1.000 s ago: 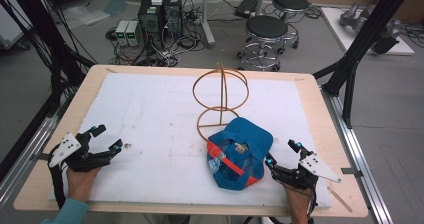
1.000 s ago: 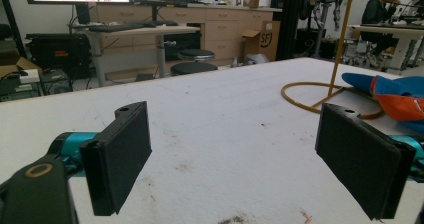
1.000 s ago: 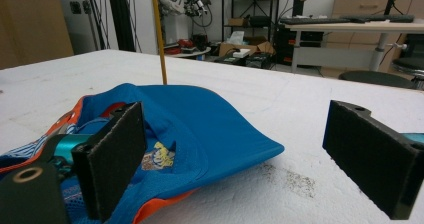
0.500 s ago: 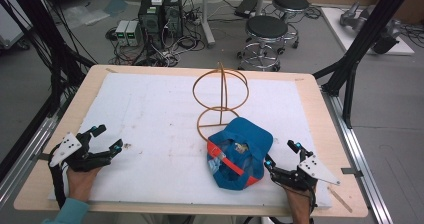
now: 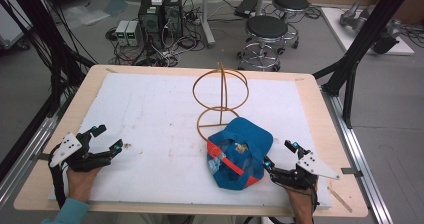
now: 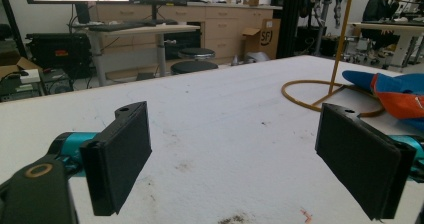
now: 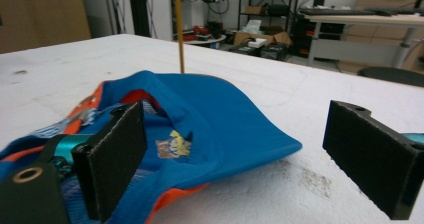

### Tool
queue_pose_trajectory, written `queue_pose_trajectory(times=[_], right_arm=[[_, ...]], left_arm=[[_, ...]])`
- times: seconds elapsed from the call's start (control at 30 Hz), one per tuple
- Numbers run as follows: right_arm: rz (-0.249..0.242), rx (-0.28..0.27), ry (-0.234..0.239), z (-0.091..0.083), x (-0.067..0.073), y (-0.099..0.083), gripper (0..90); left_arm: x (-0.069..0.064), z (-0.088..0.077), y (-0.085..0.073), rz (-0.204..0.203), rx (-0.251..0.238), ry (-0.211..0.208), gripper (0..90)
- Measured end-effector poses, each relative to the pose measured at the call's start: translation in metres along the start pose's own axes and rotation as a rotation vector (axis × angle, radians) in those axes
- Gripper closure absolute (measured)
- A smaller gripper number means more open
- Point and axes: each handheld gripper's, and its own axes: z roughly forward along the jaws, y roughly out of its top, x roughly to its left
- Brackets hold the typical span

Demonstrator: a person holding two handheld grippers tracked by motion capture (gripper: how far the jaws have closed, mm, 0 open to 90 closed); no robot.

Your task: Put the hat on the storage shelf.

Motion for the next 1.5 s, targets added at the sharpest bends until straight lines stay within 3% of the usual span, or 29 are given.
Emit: queue_pose_trajectory(times=[0.43,0.77,0.83,0.87,0.97,1.0,1.1,1.43,1.5], right_arm=[[-0.075,-0.002,0.093,-0.013,0.018,0.03,9.5],[-0.193,0.097,0.23,-0.014,0.04,0.043,9.9],[-0.216,0.122,0.264,-0.014,0.044,0.043,15.4],[-0.281,0.092,0.278,-0.011,0.043,0.044,15.9],[-0.309,0.136,0.298,-0.012,0.048,0.042,16.6],[-0.277,0.18,0.308,-0.014,0.052,0.04,16.6],[-0.286,0.22,0.327,-0.014,0.056,0.037,17.0],[-0.378,0.331,0.402,-0.009,0.064,0.025,36.7],[-0.4,0.348,0.399,-0.006,0.065,0.022,38.1]], left_arm=[[0.0,0.0,0.0,0.006,-0.001,0.001,14.9],[0.0,0.0,0.0,-0.002,-0.004,0.001,14.8],[0.0,0.0,0.0,-0.004,-0.003,0.002,14.9],[0.0,0.0,0.0,-0.004,-0.003,0.002,14.9],[0.0,0.0,0.0,-0.002,-0.004,0.002,14.9],[0.0,0.0,0.0,-0.002,-0.003,0.002,14.9],[0.001,0.0,0.0,-0.003,-0.003,0.001,14.8],[0.001,0.0,0.0,-0.013,-0.003,0.002,14.8],[0.001,0.0,0.0,-0.014,-0.002,0.003,14.9]])
